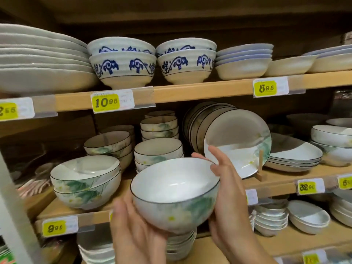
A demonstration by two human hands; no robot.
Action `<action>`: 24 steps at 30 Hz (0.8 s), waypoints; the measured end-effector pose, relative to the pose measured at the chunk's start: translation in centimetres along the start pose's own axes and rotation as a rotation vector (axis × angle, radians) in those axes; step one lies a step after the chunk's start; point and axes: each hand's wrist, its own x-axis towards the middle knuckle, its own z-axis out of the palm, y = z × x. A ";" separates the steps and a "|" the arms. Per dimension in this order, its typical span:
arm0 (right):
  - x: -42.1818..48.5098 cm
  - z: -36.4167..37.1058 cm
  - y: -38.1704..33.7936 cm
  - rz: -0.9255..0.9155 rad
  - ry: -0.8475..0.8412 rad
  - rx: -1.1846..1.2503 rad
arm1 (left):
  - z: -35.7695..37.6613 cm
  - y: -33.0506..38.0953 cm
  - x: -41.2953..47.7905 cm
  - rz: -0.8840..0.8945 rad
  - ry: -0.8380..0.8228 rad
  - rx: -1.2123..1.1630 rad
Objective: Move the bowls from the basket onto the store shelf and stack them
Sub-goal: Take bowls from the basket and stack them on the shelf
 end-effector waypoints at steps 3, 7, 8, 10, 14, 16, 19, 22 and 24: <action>-0.2 0.3 0.6 -0.086 -0.079 0.020 | 0.0 0.6 0.7 0.158 -0.014 0.223; 4.3 2.4 -0.1 -0.209 -0.093 -0.087 | 1.5 3.0 4.7 0.392 -0.236 0.596; 5.5 3.2 -0.1 -0.214 -0.089 -0.115 | 1.9 3.5 6.4 0.438 -0.207 0.649; 7.6 4.6 0.2 -0.214 -0.063 -0.184 | 2.5 4.2 9.3 0.521 -0.118 0.731; 10.7 5.7 1.4 -0.262 -0.044 -0.306 | 2.3 4.4 13.9 0.582 -0.095 0.901; 11.7 5.9 1.9 -0.253 -0.039 -0.359 | 2.1 4.3 15.1 0.529 -0.114 0.948; 12.7 5.7 2.9 -0.174 -0.034 -0.425 | 1.5 3.6 16.2 0.448 -0.125 0.946; 13.4 5.3 4.3 -0.099 -0.045 -0.471 | 0.5 2.9 17.3 0.317 -0.108 0.940; 13.8 4.9 5.2 -0.056 -0.062 -0.510 | -0.1 2.6 17.8 0.236 -0.096 0.945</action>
